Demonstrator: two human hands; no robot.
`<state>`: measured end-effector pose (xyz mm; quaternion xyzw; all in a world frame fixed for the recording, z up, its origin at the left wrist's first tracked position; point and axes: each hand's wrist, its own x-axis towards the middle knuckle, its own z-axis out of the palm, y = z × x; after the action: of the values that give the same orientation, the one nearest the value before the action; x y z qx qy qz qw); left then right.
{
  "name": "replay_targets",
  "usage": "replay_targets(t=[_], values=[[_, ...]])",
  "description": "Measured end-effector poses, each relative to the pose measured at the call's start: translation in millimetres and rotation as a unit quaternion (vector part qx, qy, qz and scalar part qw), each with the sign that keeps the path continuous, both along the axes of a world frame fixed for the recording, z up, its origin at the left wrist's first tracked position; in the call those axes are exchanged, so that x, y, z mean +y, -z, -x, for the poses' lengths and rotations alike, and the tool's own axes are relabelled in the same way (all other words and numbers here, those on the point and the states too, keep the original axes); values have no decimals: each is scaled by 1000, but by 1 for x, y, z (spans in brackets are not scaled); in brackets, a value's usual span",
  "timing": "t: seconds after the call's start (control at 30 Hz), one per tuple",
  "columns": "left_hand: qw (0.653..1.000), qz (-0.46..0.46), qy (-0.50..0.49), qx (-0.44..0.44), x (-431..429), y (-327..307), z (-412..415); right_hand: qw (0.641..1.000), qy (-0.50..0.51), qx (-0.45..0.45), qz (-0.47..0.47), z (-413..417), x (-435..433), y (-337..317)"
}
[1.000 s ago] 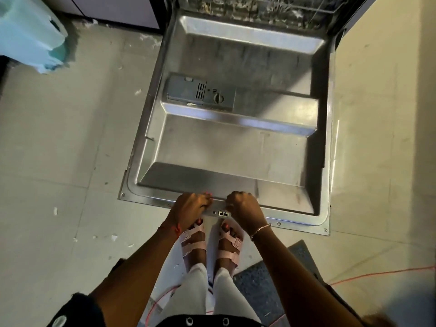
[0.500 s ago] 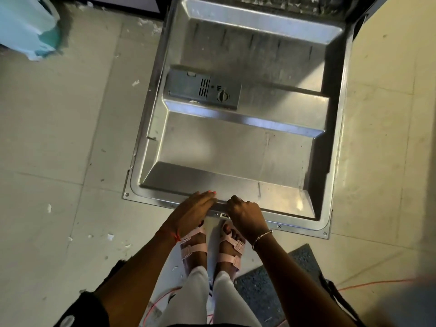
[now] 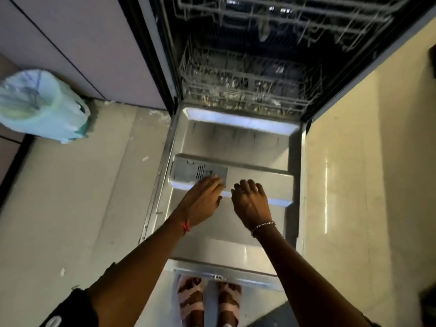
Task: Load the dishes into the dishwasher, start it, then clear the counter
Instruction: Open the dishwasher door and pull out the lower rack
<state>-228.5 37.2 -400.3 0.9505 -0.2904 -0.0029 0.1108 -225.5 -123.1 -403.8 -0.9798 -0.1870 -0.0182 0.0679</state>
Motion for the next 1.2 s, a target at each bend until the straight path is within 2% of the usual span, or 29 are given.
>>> replay_targets(t=[0.1,0.27,0.6,0.8,1.0,1.2], values=[[999,20,-21,-31,-8,-32,-64,999,32,-23,-10,-58,-6,-31],[997,59,-51,-6,-27,-49,-164,998,40,-41,-37,-155,-19,-51],[985,-33,-121,118,-63,3,-316,993,36,91,-61,-303,-31,-5],[973,-69,-125,183,-63,23,-337,985,44,163,-37,-343,-25,30],[974,11,-148,171,-64,27,-331,987,58,149,-36,-336,-24,38],[978,50,-158,128,-63,25,-280,982,77,150,-83,-284,-22,27]])
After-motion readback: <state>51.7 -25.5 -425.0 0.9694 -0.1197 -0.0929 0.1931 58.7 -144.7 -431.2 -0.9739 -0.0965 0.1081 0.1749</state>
